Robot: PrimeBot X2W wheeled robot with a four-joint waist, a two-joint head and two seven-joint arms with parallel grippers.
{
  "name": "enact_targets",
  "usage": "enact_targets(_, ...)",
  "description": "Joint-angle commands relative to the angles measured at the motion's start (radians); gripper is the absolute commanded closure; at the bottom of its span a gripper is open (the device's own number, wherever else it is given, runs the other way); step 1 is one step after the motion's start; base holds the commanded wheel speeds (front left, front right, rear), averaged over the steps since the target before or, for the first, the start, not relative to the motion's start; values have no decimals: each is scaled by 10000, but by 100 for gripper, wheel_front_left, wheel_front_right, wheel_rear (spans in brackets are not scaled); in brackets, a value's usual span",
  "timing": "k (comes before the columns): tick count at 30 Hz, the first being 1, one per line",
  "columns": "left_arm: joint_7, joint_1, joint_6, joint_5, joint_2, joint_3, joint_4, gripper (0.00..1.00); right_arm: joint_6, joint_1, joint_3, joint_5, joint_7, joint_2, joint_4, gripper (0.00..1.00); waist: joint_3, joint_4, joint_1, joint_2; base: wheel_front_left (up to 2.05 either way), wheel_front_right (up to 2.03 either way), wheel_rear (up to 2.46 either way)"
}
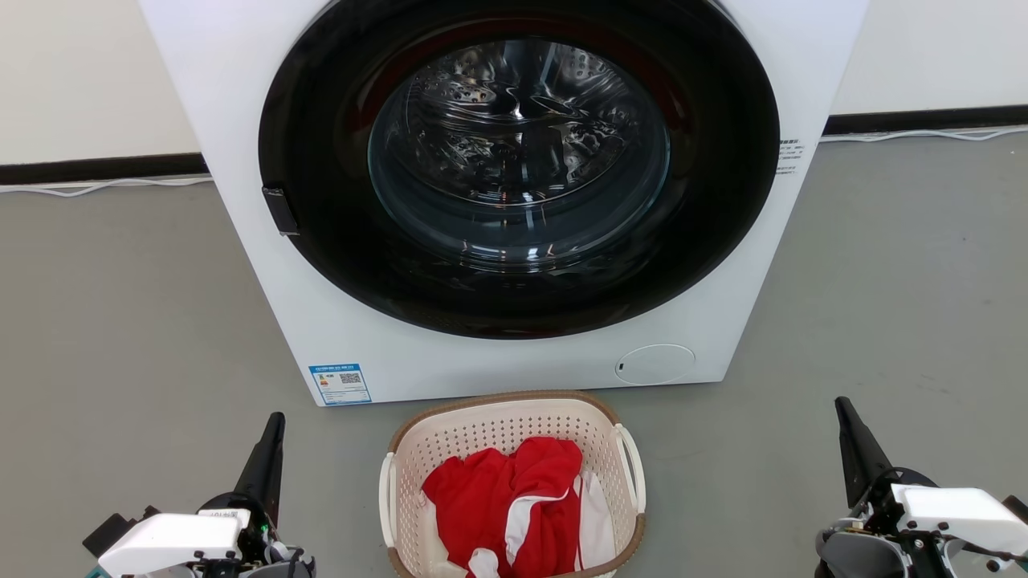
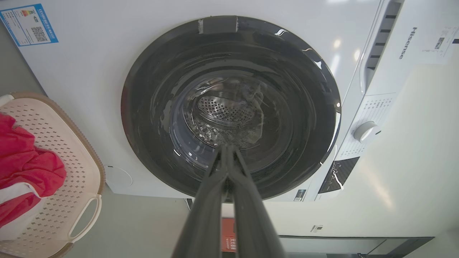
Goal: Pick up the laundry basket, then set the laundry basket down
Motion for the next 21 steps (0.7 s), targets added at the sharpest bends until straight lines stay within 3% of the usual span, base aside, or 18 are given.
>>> enact_targets(1, 55, -532, -113, 42, 59, 334, -218, 100, 73, -411, 193, 11, 102, -45, -289, 100, 0, 0, 0, -1, 0, 0, 0)
enact_targets(21, 90, -536, -113, 78, 29, 377, -216, 100, 73, -413, 175, -4, 116, -33, -288, 100, 0, 0, 0, -1, 0, 0, 0)
